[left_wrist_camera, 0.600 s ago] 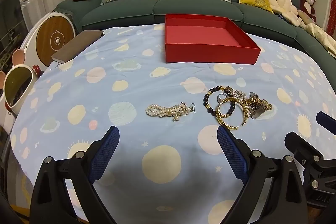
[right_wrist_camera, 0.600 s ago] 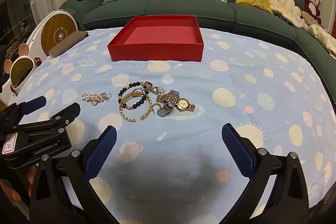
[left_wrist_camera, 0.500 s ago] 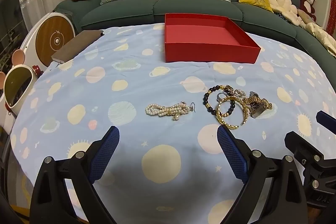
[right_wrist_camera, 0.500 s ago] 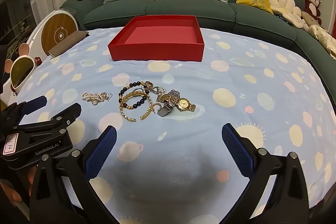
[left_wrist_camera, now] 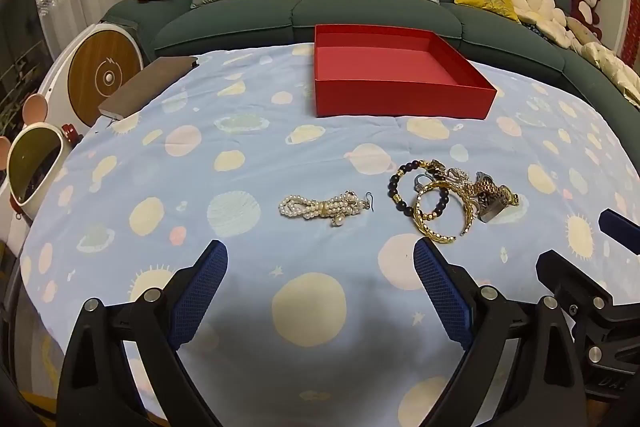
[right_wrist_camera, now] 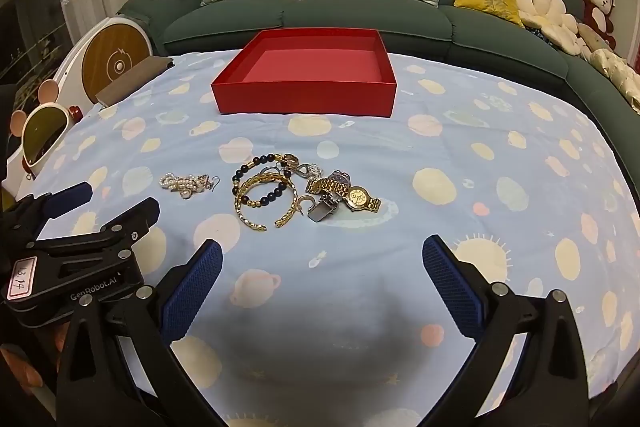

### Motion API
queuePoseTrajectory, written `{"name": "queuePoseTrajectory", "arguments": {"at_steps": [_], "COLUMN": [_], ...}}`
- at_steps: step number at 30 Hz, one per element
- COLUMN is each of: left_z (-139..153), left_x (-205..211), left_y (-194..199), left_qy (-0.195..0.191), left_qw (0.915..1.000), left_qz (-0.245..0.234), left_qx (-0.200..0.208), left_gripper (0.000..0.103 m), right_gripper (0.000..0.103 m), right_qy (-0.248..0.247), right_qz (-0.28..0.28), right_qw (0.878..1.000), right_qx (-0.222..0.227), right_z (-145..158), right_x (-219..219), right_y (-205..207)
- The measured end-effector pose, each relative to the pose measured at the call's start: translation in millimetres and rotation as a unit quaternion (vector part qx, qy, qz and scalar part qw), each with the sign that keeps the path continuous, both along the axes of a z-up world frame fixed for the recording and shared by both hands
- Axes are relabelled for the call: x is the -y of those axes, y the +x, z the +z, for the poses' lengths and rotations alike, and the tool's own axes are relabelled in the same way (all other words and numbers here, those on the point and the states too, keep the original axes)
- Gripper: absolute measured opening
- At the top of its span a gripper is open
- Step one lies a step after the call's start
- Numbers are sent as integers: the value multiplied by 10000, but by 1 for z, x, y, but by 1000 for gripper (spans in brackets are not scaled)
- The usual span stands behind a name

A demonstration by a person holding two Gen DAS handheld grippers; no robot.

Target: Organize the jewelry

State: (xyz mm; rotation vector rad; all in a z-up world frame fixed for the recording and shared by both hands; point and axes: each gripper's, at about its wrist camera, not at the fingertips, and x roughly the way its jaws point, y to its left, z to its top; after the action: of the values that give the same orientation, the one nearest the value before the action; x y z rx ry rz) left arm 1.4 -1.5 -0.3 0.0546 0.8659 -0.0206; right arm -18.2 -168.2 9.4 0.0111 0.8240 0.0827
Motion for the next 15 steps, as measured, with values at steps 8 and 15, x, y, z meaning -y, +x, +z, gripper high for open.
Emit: {"name": "queuePoseTrajectory", "arguments": {"at_steps": [8, 15], "left_z": [-1, -2], "left_x": [-2, -2], "left_y": [-6, -7], "left_qy": [-7, -12], "left_qw": [10000, 10000], "left_qz": [-21, -26], "left_qx": [5, -5], "left_gripper": [92, 92], "right_gripper": [98, 98], "right_qy": [-39, -30], "right_qz": [40, 45], "right_qw": [10000, 10000], "right_qx": [9, 5], "right_z": [-1, -1], "right_x": [-4, -4], "right_y": [0, 0]}}
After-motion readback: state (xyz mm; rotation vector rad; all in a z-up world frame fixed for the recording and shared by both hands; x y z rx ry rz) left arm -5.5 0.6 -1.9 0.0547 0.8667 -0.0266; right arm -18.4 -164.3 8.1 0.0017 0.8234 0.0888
